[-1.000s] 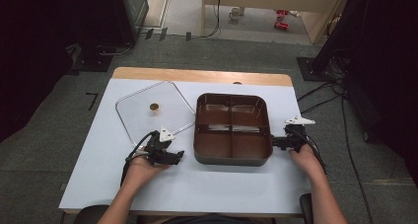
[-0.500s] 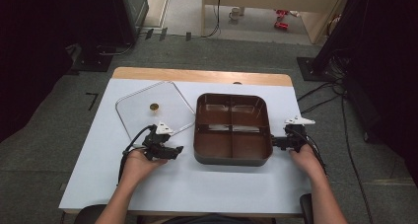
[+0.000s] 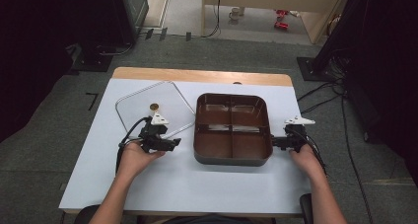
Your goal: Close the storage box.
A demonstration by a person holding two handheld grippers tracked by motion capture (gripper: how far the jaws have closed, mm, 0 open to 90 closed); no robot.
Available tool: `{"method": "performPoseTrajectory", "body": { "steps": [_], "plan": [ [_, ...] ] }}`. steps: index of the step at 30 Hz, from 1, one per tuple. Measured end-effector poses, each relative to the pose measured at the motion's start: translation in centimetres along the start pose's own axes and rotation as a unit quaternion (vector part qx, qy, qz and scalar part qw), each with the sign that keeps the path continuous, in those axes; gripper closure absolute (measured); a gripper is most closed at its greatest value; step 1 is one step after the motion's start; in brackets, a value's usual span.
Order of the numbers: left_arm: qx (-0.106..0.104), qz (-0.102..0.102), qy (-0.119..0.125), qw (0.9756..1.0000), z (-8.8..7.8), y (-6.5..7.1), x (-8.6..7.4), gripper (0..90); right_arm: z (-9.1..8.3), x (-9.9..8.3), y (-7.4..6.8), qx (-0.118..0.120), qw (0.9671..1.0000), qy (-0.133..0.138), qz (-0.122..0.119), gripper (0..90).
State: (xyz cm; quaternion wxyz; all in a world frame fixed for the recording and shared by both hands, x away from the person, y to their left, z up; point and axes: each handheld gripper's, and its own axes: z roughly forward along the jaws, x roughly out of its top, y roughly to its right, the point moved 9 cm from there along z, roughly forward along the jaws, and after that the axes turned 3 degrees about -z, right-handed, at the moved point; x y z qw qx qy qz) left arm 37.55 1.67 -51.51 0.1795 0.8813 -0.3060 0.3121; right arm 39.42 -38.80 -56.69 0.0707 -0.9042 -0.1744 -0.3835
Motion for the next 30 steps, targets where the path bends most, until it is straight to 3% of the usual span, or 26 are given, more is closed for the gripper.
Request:
{"method": "performPoseTrajectory", "body": {
  "steps": [5, 13, 30],
  "plan": [
    [0.001, 0.006, 0.001, 1.0000, -0.2, -0.6, 0.7, 30.3, 0.0, 0.0, 0.0, 0.000, 1.0000, 0.000, 0.000, 8.4],
    [0.010, -0.002, 0.006, 0.9999, -0.5, -2.4, 2.0, 30.3, 0.0, 0.0, 0.0, 0.000, 1.0000, 0.000, 0.000, 8.5],
    [0.002, -0.008, 0.008, 0.9999, -0.1, -4.2, 4.1, 31.4, 0.0, 0.0, 0.0, 0.000, 1.0000, 0.000, 0.000, 8.4]
  ]
}}
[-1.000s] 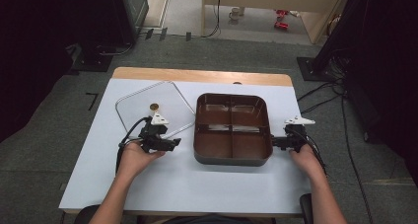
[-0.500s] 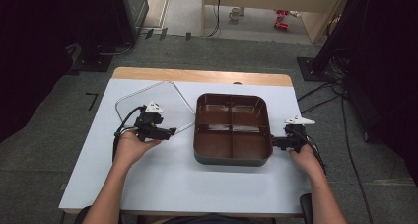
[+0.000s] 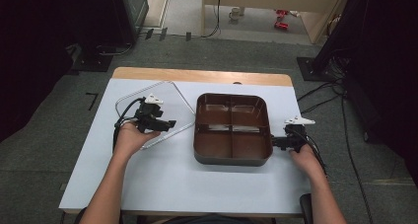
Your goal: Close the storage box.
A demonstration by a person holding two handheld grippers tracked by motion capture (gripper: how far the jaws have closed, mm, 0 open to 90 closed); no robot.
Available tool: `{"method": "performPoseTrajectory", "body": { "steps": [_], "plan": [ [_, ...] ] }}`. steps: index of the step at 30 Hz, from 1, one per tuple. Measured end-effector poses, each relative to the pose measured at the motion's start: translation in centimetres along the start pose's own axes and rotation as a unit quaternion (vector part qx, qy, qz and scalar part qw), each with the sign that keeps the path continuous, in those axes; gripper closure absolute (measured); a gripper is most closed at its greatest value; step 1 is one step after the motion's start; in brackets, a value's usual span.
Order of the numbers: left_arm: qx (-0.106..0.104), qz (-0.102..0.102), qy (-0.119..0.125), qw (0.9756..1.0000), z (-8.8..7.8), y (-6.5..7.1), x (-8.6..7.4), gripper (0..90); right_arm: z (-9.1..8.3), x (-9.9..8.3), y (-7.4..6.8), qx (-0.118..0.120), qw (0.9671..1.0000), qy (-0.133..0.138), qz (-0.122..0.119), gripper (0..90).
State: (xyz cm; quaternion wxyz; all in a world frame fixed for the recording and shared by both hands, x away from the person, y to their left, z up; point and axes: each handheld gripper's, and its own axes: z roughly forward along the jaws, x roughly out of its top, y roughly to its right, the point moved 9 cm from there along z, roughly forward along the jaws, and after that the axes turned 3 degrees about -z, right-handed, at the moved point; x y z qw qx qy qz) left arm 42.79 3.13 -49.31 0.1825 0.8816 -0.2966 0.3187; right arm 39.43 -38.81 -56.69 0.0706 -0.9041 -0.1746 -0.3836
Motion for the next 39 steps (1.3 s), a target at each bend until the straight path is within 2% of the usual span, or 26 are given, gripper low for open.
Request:
{"method": "performPoseTrajectory", "body": {
  "steps": [2, 3, 4, 7, 11, 16, 23, 27, 35, 39],
  "plan": [
    [0.001, 0.001, 0.002, 1.0000, 0.1, -0.3, 0.3, 31.5, 0.0, 0.0, 0.0, 0.000, 1.0000, 0.000, 0.000, 8.4],
    [-0.007, -0.004, 0.004, 1.0000, 0.4, -0.4, 0.6, 31.7, 0.0, 0.0, 0.0, 0.000, 1.0000, 0.000, 0.000, 8.5],
    [-0.007, -0.004, 0.004, 1.0000, 0.4, -0.4, 0.6, 31.7, 0.0, 0.0, 0.0, 0.000, 1.0000, 0.000, 0.000, 8.5],
    [-0.004, -0.011, 0.008, 0.9999, 0.7, -1.0, 1.1, 32.3, 0.0, 0.0, 0.0, 0.000, 1.0000, 0.000, 0.000, 8.4],
    [0.004, -0.012, 0.010, 0.9999, 0.9, -1.7, 1.6, 32.7, 0.0, 0.0, 0.0, 0.000, 1.0000, 0.000, 0.000, 8.5],
    [0.003, -0.012, 0.009, 0.9999, 0.9, -2.2, 2.0, 32.8, 0.0, 0.0, 0.0, 0.000, 1.0000, 0.001, 0.000, 8.4],
    [0.023, -0.023, 0.031, 0.9990, 1.0, -4.5, 2.9, 32.9, 0.0, 0.0, 0.0, 0.000, 1.0000, 0.001, 0.000, 8.5],
    [0.030, -0.022, 0.027, 0.9990, 1.5, -5.2, 2.8, 33.0, 0.0, 0.0, 0.0, 0.000, 1.0000, 0.001, 0.000, 8.5],
    [0.052, -0.040, 0.021, 0.9976, 2.7, -7.6, 1.8, 34.6, 0.0, 0.0, 0.0, 0.000, 1.0000, 0.001, 0.000, 8.5],
    [0.074, -0.042, 0.020, 0.9962, 3.2, -8.8, 1.1, 36.9, 0.0, 0.0, 0.0, 0.000, 1.0000, 0.000, 0.000, 8.5]
  ]
}}
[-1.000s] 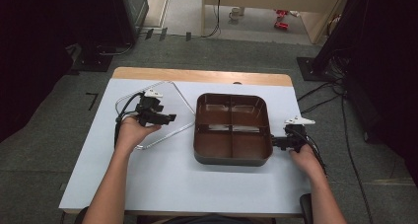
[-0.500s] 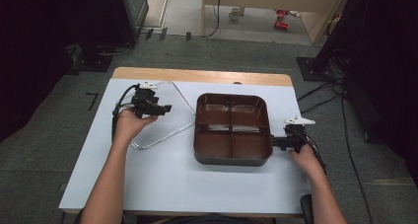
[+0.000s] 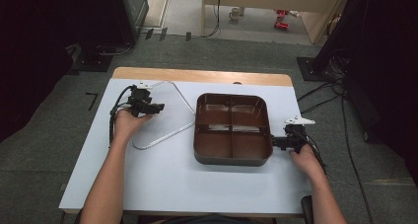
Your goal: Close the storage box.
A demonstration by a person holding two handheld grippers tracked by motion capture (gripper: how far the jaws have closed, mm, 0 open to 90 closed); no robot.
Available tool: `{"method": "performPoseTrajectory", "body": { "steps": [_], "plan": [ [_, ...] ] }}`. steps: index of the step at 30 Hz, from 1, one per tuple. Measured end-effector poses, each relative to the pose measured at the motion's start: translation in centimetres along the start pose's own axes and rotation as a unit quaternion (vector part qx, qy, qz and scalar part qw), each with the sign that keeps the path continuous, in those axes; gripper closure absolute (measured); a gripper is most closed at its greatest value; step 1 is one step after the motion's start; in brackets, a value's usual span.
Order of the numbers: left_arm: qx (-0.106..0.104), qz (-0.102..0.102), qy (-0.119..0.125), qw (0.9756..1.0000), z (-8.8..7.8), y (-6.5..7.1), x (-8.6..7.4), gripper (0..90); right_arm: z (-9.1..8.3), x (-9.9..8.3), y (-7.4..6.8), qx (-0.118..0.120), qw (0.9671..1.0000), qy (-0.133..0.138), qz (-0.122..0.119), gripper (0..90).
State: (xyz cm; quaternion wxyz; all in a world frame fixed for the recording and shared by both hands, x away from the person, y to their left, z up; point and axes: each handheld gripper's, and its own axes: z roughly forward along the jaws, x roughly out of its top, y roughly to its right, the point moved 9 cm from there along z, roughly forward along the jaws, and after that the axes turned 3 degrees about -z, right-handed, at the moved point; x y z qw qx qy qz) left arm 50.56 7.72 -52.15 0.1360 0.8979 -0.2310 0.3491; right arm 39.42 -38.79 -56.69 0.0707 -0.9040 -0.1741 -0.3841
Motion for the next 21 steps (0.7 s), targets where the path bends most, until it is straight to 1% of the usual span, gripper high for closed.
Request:
{"method": "performPoseTrajectory", "body": {
  "steps": [1, 3, 6, 8, 9, 10, 11, 12, 14, 16, 17, 18, 21],
  "plan": [
    [0.000, 0.000, 0.000, 1.0000, 0.0, 0.0, 0.0, 38.1, 0.0, 0.0, 0.0, 0.000, 1.0000, 0.000, 0.000, 8.5],
    [-0.003, -0.012, -0.008, 0.9999, 0.4, -0.3, -0.4, 38.5, 0.0, 0.0, 0.0, 0.000, 1.0000, 0.000, 0.000, 8.5],
    [-0.005, -0.021, -0.023, 0.9995, 0.9, -0.8, -1.2, 40.2, 0.0, 0.0, 0.0, 0.000, 1.0000, 0.000, 0.000, 8.5],
    [-0.004, -0.024, -0.023, 0.9994, 0.9, -0.9, -1.4, 41.2, 0.0, 0.0, 0.0, 0.000, 1.0000, 0.000, 0.000, 8.5],
    [-0.006, -0.028, -0.022, 0.9994, 1.0, -0.9, -1.4, 43.9, 0.0, 0.0, 0.0, 0.000, 1.0000, 0.000, 0.000, 8.5],
    [-0.007, -0.028, -0.017, 0.9994, 1.0, -0.8, -1.5, 47.9, 0.0, 0.0, 0.0, 0.000, 1.0000, 0.000, 0.000, 8.5],
    [-0.007, -0.028, -0.017, 0.9994, 1.0, -0.8, -1.5, 50.3, 0.0, 0.0, 0.0, 0.000, 1.0000, 0.000, 0.000, 8.5],
    [-0.010, -0.026, -0.012, 0.9995, 1.0, -0.6, -1.6, 50.3, 0.0, 0.0, 0.0, 0.000, 1.0000, 0.000, 0.000, 8.5],
    [-0.008, -0.020, -0.011, 0.9997, 1.0, -0.4, -1.6, 57.9, 0.0, 0.0, 0.0, 0.000, 1.0000, 0.000, 0.000, 8.5],
    [-0.002, -0.019, -0.013, 0.9997, 1.0, -0.4, -1.6, 58.4, 0.0, 0.0, 0.0, 0.000, 1.0000, 0.000, 0.000, 8.5],
    [0.000, -0.023, -0.017, 0.9996, 1.0, -0.3, -1.6, 58.9, 0.0, 0.0, 0.0, 0.000, 1.0000, 0.000, 0.000, 8.5],
    [0.003, -0.029, -0.026, 0.9992, 0.9, -0.3, -1.5, 59.2, 0.0, 0.0, 0.0, 0.000, 1.0000, 0.000, 0.000, 8.5],
    [0.004, -0.025, -0.032, 0.9992, 0.8, -0.3, -1.4, 59.4, 0.0, 0.0, 0.0, 0.000, 1.0000, 0.001, 0.000, 8.5]
  ]
}}
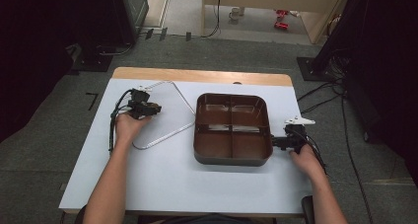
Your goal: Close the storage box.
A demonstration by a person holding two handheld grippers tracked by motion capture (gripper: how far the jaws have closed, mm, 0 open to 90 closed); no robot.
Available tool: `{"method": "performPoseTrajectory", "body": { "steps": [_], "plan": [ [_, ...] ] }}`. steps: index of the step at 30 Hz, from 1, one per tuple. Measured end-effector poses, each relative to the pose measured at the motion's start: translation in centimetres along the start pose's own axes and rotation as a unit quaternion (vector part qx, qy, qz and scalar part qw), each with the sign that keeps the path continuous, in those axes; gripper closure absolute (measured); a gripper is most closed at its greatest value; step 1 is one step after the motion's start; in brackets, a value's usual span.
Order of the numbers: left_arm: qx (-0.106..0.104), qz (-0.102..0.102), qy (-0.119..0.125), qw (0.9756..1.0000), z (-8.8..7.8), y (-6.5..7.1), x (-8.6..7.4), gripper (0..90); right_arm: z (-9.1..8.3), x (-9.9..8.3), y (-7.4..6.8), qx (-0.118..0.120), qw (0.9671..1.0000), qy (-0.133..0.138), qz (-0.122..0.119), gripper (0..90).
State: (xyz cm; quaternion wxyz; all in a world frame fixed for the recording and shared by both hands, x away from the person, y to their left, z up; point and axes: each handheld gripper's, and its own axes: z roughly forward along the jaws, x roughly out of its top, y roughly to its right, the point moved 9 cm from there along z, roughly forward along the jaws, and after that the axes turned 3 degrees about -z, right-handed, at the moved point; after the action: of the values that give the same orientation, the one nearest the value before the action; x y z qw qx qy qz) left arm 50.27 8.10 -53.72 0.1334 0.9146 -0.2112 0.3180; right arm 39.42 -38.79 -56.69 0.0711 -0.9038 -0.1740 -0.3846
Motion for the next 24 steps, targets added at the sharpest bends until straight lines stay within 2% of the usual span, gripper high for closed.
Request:
{"method": "performPoseTrajectory", "body": {
  "steps": [3, 5, 11, 14, 18, 19, 20, 22, 23, 24],
  "plan": [
    [0.004, 0.009, -0.001, 0.9999, -0.7, -0.2, 0.2, 59.4, 0.0, 0.0, 0.0, 0.000, 1.0000, 0.000, 0.000, 8.5],
    [-0.003, 0.011, 0.001, 0.9999, -1.4, -0.3, 0.5, 59.5, 0.0, 0.0, 0.0, 0.000, 1.0000, 0.000, 0.000, 8.5],
    [-0.019, 0.003, 0.014, 0.9997, -3.8, -0.3, 1.2, 59.5, 0.0, 0.0, 0.0, 0.000, 1.0000, 0.000, 0.000, 8.5],
    [-0.019, 0.015, 0.020, 0.9995, -5.2, 0.0, 1.8, 59.5, 0.0, 0.0, 0.0, 0.000, 1.0000, 0.000, 0.000, 8.5],
    [-0.029, 0.022, 0.041, 0.9985, -7.1, 1.0, 2.8, 59.5, 0.0, 0.0, 0.0, 0.000, 1.0000, 0.000, 0.000, 8.5],
    [-0.038, 0.022, 0.051, 0.9977, -7.9, 1.6, 3.4, 59.5, 0.0, 0.0, 0.0, 0.000, 1.0000, 0.000, 0.000, 8.5],
    [-0.038, 0.022, 0.051, 0.9977, -7.9, 1.6, 3.4, 59.5, 0.0, 0.0, 0.0, 0.000, 1.0000, 0.000, 0.000, 8.5],
    [-0.046, 0.030, 0.056, 0.9969, -8.5, 2.5, 3.9, 59.5, 0.0, 0.0, 0.0, 0.000, 1.0000, 0.000, 0.000, 8.5],
    [-0.053, 0.039, 0.064, 0.9958, -9.0, 3.4, 4.3, 59.5, 0.0, 0.0, 0.0, 0.000, 1.0000, 0.000, -0.001, 8.5],
    [-0.053, 0.039, 0.064, 0.9958, -9.0, 3.4, 4.3, 59.5, 0.0, 0.0, 0.0, 0.000, 1.0000, 0.000, -0.001, 8.5]
  ]
}}
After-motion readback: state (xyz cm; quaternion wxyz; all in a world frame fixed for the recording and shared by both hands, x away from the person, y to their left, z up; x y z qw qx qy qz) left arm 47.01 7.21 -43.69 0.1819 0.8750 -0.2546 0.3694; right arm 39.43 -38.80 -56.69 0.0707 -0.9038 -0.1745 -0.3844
